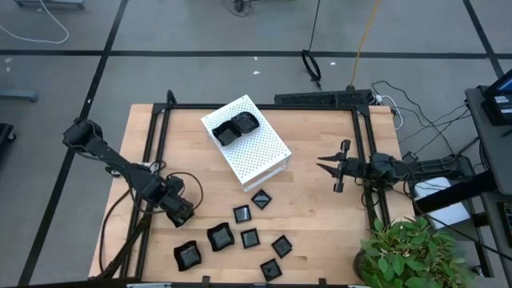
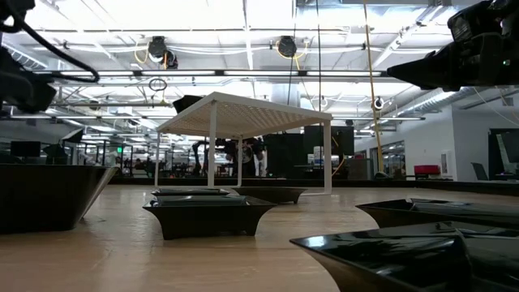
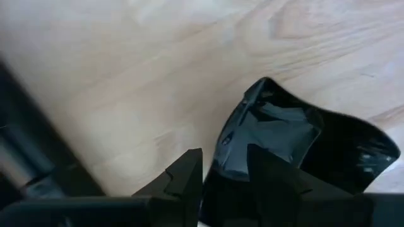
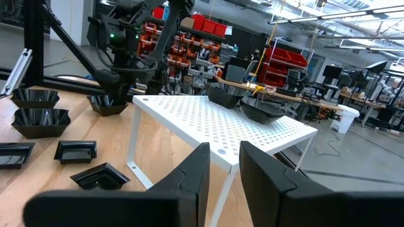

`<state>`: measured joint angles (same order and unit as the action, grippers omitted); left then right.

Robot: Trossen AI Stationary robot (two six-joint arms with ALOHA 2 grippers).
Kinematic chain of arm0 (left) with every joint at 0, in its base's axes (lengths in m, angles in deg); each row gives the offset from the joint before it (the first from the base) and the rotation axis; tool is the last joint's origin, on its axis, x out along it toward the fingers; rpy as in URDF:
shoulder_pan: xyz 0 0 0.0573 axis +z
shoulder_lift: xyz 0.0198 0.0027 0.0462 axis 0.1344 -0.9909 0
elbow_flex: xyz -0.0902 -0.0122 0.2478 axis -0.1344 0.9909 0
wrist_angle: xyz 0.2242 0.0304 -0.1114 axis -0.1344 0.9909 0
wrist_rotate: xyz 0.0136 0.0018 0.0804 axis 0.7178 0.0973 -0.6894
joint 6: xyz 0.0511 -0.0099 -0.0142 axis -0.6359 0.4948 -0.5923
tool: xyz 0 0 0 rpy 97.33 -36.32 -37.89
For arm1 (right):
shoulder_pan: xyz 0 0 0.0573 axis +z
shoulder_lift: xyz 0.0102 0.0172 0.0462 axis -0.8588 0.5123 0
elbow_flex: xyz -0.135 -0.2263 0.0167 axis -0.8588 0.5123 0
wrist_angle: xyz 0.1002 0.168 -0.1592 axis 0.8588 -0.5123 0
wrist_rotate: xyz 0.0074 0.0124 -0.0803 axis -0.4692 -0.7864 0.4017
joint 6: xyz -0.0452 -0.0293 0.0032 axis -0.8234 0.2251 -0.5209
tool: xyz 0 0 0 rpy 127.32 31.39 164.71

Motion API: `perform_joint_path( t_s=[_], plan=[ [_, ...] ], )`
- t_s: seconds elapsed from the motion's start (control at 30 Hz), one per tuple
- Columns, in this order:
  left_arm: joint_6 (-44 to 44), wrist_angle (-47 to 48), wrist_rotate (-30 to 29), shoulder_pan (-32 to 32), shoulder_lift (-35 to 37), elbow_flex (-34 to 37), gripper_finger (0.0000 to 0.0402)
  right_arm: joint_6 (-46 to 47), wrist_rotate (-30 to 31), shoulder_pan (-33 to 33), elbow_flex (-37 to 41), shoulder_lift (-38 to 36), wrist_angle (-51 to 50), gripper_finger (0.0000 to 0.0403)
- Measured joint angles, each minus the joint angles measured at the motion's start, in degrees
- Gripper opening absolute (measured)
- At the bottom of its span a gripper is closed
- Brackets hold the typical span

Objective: Pick & Place Mini shaped plates
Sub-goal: Stack the distorted square plate on top of the other distorted square plate on the shelf

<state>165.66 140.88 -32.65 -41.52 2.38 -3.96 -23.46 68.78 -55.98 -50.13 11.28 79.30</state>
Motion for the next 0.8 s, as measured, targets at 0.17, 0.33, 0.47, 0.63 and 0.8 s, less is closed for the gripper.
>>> perform_joint_path(
  t_s=[0.17, 0.33, 0.47, 0.63, 0.8],
  plan=[
    [-0.17, -4.02, 0.44, 0.0, 0.0, 2.45, 0.0129, -0.01, 0.0, 0.01, 0.01, 0.0, 0.0, 0.0073],
    [-0.61, -4.95, 0.42, 0.0, 0.0, 2.72, 0.0129, -0.02, 0.0, 0.02, 0.02, 0.0, 0.02, 0.0073],
    [0.79, -5.26, 0.42, 0.0, 0.0, 2.72, 0.0124, -0.02, 0.0, 0.01, 0.02, 0.02, 0.0, 0.0073],
    [2.53, -7.11, 0.4, 0.0, 0.0, 2.72, 0.0074, -0.01, 0.0, 0.01, 0.01, 0.0, 0.02, 0.0073],
    [2.73, -8.57, 0.39, 0.02, 0.02, 2.63, 0.0008, -0.02, 0.0, 0.02, 0.0, 0.01, 0.02, 0.0073]
  ],
)
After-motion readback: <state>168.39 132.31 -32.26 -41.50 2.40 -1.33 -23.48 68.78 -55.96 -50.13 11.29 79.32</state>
